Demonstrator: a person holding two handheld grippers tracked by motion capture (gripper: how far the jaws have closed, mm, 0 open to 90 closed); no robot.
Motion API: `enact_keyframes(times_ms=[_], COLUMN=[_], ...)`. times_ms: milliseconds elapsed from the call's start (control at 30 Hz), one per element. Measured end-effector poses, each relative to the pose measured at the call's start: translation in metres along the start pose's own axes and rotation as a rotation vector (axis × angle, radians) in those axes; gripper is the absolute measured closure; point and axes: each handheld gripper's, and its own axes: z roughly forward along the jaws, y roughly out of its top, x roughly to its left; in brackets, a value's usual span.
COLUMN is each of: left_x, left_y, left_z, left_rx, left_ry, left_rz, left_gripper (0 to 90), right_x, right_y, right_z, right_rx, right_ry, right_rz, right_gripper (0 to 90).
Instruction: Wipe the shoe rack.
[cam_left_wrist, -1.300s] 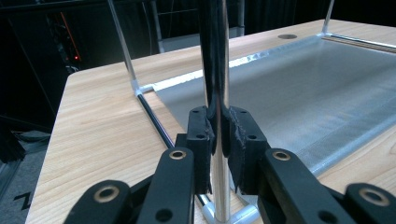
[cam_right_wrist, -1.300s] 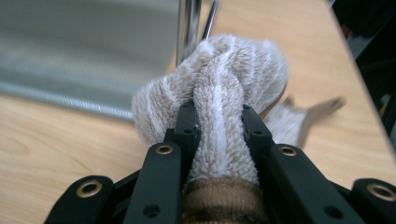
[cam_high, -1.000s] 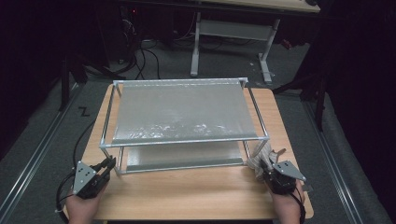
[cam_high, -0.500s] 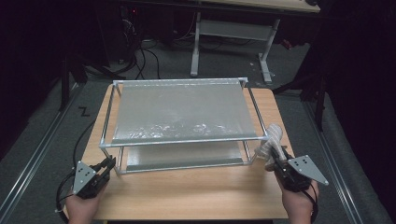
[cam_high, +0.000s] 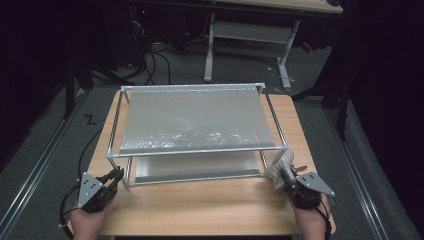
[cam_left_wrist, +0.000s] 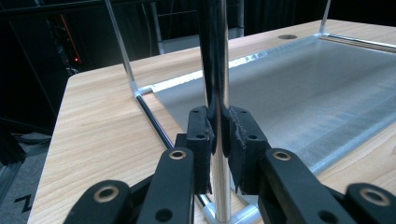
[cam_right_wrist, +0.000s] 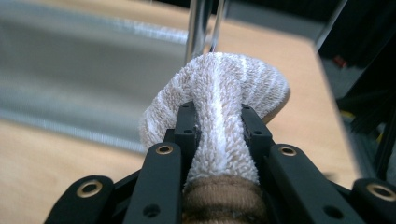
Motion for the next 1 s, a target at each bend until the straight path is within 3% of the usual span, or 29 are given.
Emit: enact_keyframes(times_ms=[33,167,267,367,467,500,533,600,733,833,1000], left_x=[0.000,0.000,0.001,0.000,0.000,0.000,0.000,0.000,0.000,0.000,0.000], left_y=[0.000,0.000,0.000,0.000,0.000,0.000,0.000,0.000,0.000,0.000,0.000], left_z=[0.000,0.000,0.000,0.000,0.000,0.000,0.000,0.000,0.000,0.000,0.001], left_rx=[0.000,0.002,0.002,0.001,0.001,0.001,0.001,0.002,0.003,0.002,0.000], left_ry=[0.000,0.000,0.000,0.002,0.001,0.001,0.002,0.004,0.004,0.004,0.007], left_rz=[0.000,0.001,0.000,0.002,0.001,0.001,0.001,0.001,0.001,0.002,0.003], left_gripper=[79.2,79.2,79.2,79.1,79.1,79.1,79.1,79.1,79.1,79.1,79.0], right_x=[0.003,0.007,0.008,0.006,0.000,-0.006,-0.006,-0.014,-0.034,-0.038,-0.026], right_y=[-0.009,-0.019,-0.022,-0.020,-0.017,-0.014,-0.014,-0.010,0.003,0.010,0.018], right_z=[0.008,0.016,0.020,0.016,0.007,0.000,0.000,-0.002,0.007,0.019,0.038], right_rx=[0.043,0.086,0.104,0.087,0.058,0.043,0.043,0.033,0.012,0.015,0.003], right_ry=[0.014,0.021,0.033,0.020,-0.016,-0.079,-0.079,-0.140,-0.196,-0.189,-0.122], right_rz=[-0.010,-0.038,-0.031,-0.028,-0.028,-0.030,-0.030,-0.037,0.016,0.039,0.046], right_gripper=[73.5,73.6,73.6,73.6,73.6,73.6,73.6,73.6,73.6,73.5,73.6])
